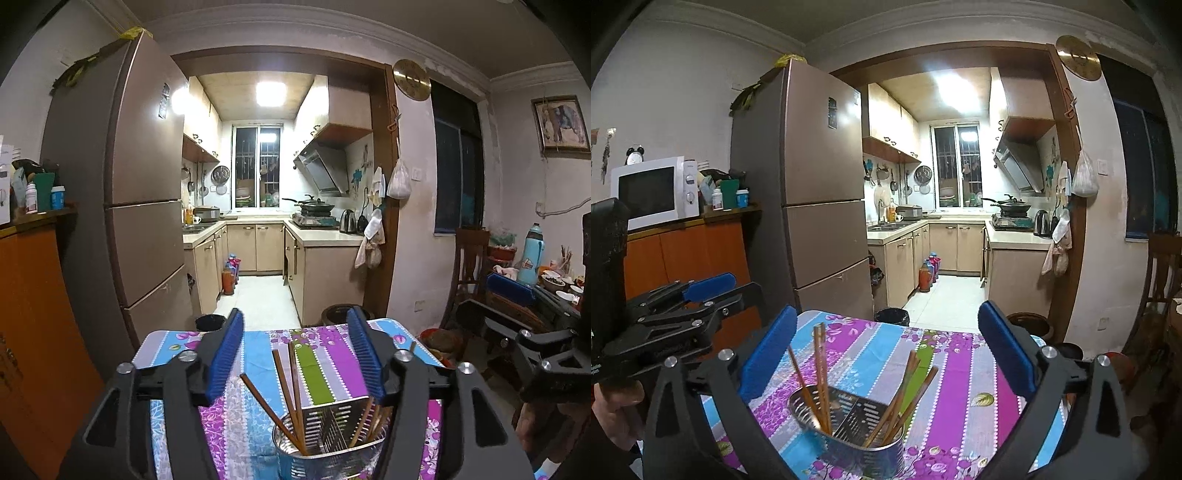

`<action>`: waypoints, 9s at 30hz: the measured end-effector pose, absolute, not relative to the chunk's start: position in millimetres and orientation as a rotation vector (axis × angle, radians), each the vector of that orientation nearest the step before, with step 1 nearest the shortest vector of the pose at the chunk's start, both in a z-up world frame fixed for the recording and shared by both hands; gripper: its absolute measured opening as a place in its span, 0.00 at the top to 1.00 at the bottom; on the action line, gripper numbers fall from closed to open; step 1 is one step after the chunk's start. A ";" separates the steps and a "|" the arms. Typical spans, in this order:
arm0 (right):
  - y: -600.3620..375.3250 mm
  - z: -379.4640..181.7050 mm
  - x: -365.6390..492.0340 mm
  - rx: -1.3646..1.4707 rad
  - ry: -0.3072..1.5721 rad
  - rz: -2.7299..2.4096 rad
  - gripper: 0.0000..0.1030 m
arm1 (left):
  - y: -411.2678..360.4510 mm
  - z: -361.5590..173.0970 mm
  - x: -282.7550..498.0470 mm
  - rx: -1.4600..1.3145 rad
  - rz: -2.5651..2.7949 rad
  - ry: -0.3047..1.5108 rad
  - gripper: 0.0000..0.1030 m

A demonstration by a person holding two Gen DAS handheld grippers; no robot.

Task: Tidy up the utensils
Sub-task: 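Move the right tool back over the remaining chopsticks while the left tool follows, then close the right tool on a wooden chopstick while the left tool grasps another chopstick, then lower the right tool's chopstick into the holder while the left tool lowers its chopstick, then open the right tool over the holder while the left tool opens, dropping both chopsticks, then move the right tool back toward the remaining chopsticks while the left tool follows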

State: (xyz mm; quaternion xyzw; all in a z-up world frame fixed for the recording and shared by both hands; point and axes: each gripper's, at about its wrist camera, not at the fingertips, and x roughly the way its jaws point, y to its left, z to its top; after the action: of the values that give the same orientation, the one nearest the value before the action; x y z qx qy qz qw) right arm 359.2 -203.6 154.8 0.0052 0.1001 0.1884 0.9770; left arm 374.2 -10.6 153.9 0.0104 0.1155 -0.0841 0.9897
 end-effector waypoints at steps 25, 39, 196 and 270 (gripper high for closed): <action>-217.7 102.4 157.4 -0.014 0.148 0.456 0.06 | -4.3 67.6 164.6 0.080 -0.293 0.218 0.25; -226.9 -27.7 108.3 -0.008 0.380 0.449 0.52 | -27.7 -94.7 137.0 0.112 -0.434 0.537 0.43; -198.0 226.4 357.9 -0.058 0.319 0.453 0.95 | -27.3 211.2 355.8 -0.025 -0.324 -0.001 0.93; -229.8 140.7 172.8 -0.016 0.120 0.429 0.06 | 8.7 95.4 193.0 -0.010 -0.251 0.081 0.16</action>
State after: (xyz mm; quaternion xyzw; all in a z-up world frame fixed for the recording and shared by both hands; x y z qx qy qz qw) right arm 172.8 -229.8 140.7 -0.0077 0.0594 0.2127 0.9753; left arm 193.0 8.7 95.4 -0.0050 0.0402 -0.1253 0.9913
